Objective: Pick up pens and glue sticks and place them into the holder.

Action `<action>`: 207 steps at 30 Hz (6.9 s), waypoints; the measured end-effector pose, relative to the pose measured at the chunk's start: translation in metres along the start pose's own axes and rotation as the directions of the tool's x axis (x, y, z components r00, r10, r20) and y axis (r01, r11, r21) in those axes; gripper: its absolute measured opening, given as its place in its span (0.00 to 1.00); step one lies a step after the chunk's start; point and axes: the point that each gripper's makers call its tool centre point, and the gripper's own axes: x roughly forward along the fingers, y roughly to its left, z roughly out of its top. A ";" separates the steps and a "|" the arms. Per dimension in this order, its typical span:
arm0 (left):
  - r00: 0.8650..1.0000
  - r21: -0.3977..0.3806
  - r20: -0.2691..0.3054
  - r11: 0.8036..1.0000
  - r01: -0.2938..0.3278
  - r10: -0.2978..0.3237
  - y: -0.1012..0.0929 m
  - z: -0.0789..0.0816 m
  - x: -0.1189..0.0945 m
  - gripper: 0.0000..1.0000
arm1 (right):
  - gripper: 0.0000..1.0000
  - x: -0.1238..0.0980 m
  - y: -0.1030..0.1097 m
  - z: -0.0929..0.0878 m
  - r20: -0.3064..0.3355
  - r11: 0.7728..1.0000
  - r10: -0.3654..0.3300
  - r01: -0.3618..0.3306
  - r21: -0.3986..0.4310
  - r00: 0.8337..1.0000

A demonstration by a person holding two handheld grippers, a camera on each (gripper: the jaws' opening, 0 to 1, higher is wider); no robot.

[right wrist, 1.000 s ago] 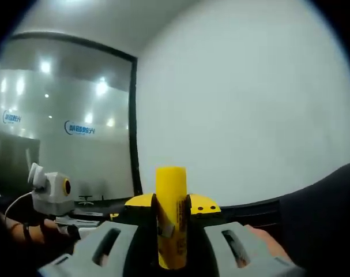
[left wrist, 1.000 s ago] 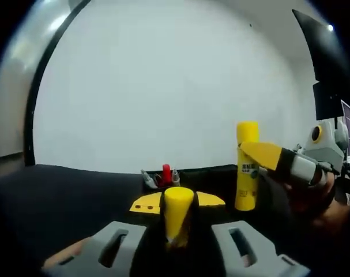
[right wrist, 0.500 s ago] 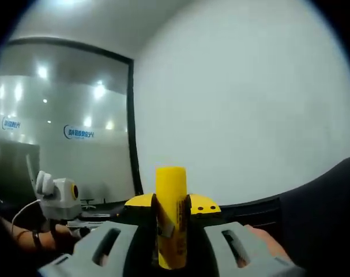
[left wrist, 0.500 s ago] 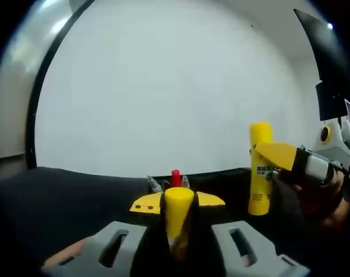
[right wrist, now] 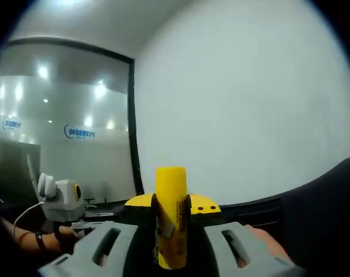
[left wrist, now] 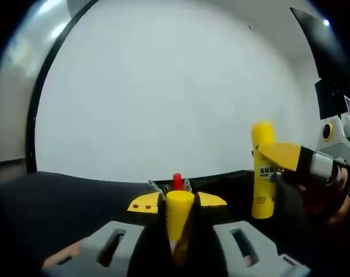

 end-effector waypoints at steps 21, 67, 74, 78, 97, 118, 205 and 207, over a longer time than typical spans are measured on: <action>0.981 -0.128 -0.103 0.980 0.151 -0.165 0.022 -0.042 -0.070 0.51 | 0.18 0.009 0.023 -0.021 -0.050 0.999 0.052 -0.053 -0.013 0.997; 0.925 -0.146 -0.107 0.926 0.348 -0.365 -0.021 -0.062 -0.088 0.73 | 0.18 0.041 0.031 -0.068 -0.039 0.996 -0.018 0.014 -0.093 0.999; 0.926 -0.144 -0.110 0.927 0.346 -0.362 -0.021 -0.064 -0.090 0.73 | 0.18 0.040 0.033 -0.073 -0.067 0.994 -0.023 0.016 -0.110 0.998; 0.930 -0.155 -0.101 0.929 0.337 -0.354 -0.017 -0.062 -0.089 0.72 | 0.18 0.037 0.033 -0.074 -0.082 0.993 -0.034 0.024 -0.114 0.996; 0.938 -0.156 -0.112 0.938 0.310 -0.328 -0.014 -0.065 -0.091 0.68 | 0.18 0.016 0.031 -0.063 -0.145 0.988 -0.060 0.038 -0.151 0.988; 0.934 -0.144 -0.131 0.939 0.313 -0.331 -0.008 -0.067 -0.082 0.67 | 0.18 0.023 0.025 -0.086 -0.253 0.989 -0.079 0.044 -0.138 0.964; 0.934 -0.109 -0.138 0.942 0.318 -0.331 -0.005 -0.059 -0.179 0.96 | 0.92 -0.259 -0.048 -0.018 -0.308 0.974 -0.191 0.140 -0.179 0.932; 0.934 -0.108 -0.136 0.942 0.318 -0.331 -0.005 -0.059 -0.180 0.96 | 0.92 -0.259 -0.048 -0.018 -0.309 0.975 -0.188 0.138 -0.177 0.932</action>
